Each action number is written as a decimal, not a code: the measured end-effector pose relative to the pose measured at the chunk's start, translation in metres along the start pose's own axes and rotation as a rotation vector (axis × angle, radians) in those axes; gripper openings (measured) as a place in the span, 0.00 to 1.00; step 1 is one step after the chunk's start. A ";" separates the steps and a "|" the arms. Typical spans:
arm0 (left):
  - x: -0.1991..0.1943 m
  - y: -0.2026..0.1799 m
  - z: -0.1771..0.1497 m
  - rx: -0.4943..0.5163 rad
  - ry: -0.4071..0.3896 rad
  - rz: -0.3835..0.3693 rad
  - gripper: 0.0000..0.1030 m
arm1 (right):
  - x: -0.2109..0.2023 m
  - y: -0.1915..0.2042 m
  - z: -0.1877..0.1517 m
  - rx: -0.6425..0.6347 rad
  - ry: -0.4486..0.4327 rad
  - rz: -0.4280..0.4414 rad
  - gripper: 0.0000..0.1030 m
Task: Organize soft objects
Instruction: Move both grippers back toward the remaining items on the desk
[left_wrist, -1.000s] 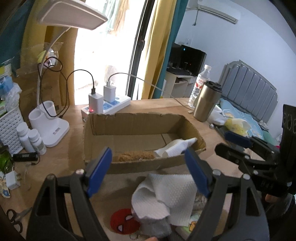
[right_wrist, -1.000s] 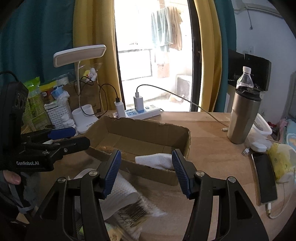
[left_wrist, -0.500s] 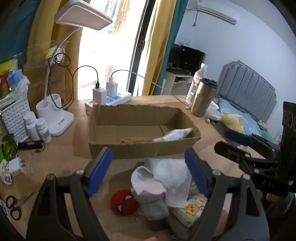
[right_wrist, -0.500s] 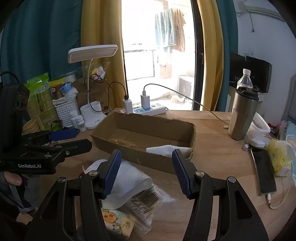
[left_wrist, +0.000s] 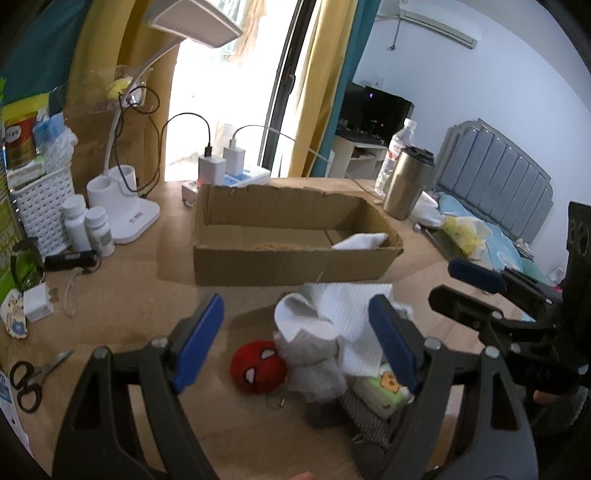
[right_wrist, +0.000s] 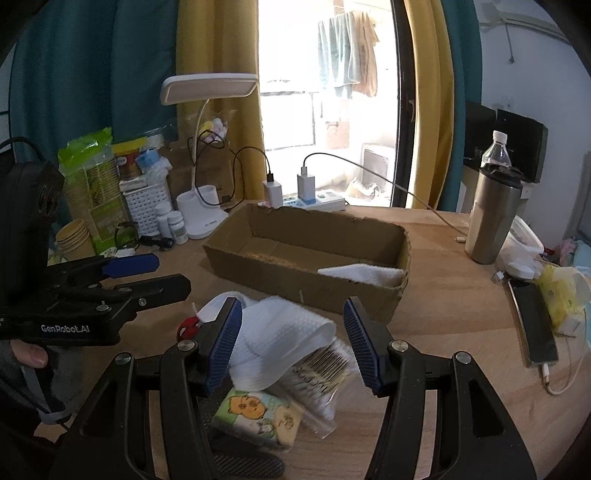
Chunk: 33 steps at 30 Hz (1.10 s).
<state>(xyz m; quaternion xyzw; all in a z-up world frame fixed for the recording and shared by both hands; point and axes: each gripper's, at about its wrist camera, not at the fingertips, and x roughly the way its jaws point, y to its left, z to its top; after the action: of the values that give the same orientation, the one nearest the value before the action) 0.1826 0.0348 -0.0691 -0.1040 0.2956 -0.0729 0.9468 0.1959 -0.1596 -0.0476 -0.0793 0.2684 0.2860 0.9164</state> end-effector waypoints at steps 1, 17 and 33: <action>-0.001 0.000 -0.002 0.000 0.001 0.000 0.80 | 0.000 0.002 -0.001 -0.001 0.002 0.002 0.59; -0.010 0.007 -0.038 0.003 0.026 0.015 0.80 | 0.002 0.021 -0.033 0.018 0.054 0.006 0.67; -0.006 0.010 -0.066 -0.021 0.066 0.014 0.80 | 0.011 0.031 -0.063 0.026 0.119 0.028 0.69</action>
<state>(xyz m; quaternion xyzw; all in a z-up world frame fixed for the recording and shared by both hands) 0.1405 0.0359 -0.1215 -0.1096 0.3283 -0.0665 0.9358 0.1575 -0.1476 -0.1066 -0.0803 0.3274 0.2901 0.8957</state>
